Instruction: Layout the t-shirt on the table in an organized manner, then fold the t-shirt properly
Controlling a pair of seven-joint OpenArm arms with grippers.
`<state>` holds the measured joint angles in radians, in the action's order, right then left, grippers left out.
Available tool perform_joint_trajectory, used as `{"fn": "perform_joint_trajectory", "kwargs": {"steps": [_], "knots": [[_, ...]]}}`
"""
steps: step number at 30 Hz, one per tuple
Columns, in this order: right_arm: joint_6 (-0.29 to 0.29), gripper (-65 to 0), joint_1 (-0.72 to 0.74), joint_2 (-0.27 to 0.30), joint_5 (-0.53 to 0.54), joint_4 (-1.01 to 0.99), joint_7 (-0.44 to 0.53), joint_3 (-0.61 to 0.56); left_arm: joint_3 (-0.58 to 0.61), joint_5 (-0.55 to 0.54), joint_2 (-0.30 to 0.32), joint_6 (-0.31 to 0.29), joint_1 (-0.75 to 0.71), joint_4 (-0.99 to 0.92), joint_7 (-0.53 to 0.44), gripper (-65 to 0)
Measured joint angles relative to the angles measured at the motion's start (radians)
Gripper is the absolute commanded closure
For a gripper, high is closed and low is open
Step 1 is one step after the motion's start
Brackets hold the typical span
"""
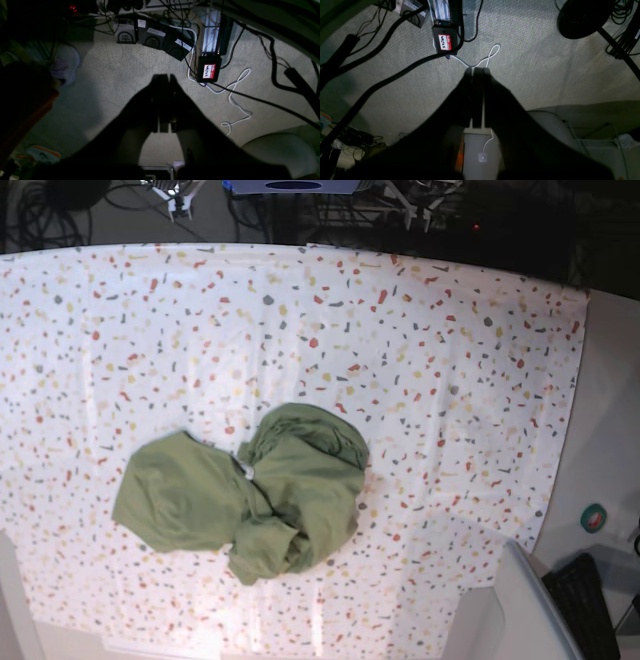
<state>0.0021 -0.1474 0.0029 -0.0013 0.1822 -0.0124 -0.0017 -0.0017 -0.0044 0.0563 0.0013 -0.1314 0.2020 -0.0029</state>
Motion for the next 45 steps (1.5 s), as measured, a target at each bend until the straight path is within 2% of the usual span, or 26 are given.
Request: {"fn": "perform_joint_trajectory", "kwargs": {"steps": [6,10,24,26,30,34,39,43,45], "knots": [[-0.002,0.0,0.000,0.000,0.000,0.003,0.000,0.000,0.010,-0.098,0.003,0.000,-0.001,0.051,-0.008,0.0],[-0.002,0.0,0.000,0.000,0.000,0.006,0.000,0.000,0.012,-0.099,0.008,0.001,-0.005,0.048,0.013,0.0],[-0.003,0.0,-0.013,0.002,0.000,0.030,-0.006,0.000,0.012,-0.098,0.036,0.000,-0.037,0.085,-0.006,0.0],[-0.003,0.0,-0.061,0.002,-0.001,0.101,0.013,0.000,0.016,-0.099,0.049,-0.005,-0.088,0.152,0.002,0.0],[-0.005,0.0,-0.243,0.002,0.000,0.343,-0.013,0.005,0.016,-0.103,0.098,-0.001,-0.229,0.347,0.012,0.0],[-0.010,0.0,-0.406,0.002,-0.001,0.612,-0.148,0.013,0.007,-0.105,0.138,0.005,-0.367,0.566,0.015,0.0],[-0.005,0.0,-0.521,-0.003,0.001,0.945,-0.267,0.162,0.002,-0.105,0.171,-0.001,-0.528,0.800,0.022,0.0],[-0.011,0.0,-0.665,0.000,-0.001,1.182,-0.315,0.196,-0.003,-0.108,0.208,-0.005,-0.674,1.042,0.021,0.0],[-0.008,0.0,-0.745,-0.010,0.000,1.305,-0.329,0.195,-0.044,-0.137,0.213,-0.005,-0.751,1.185,0.024,0.0]]}}
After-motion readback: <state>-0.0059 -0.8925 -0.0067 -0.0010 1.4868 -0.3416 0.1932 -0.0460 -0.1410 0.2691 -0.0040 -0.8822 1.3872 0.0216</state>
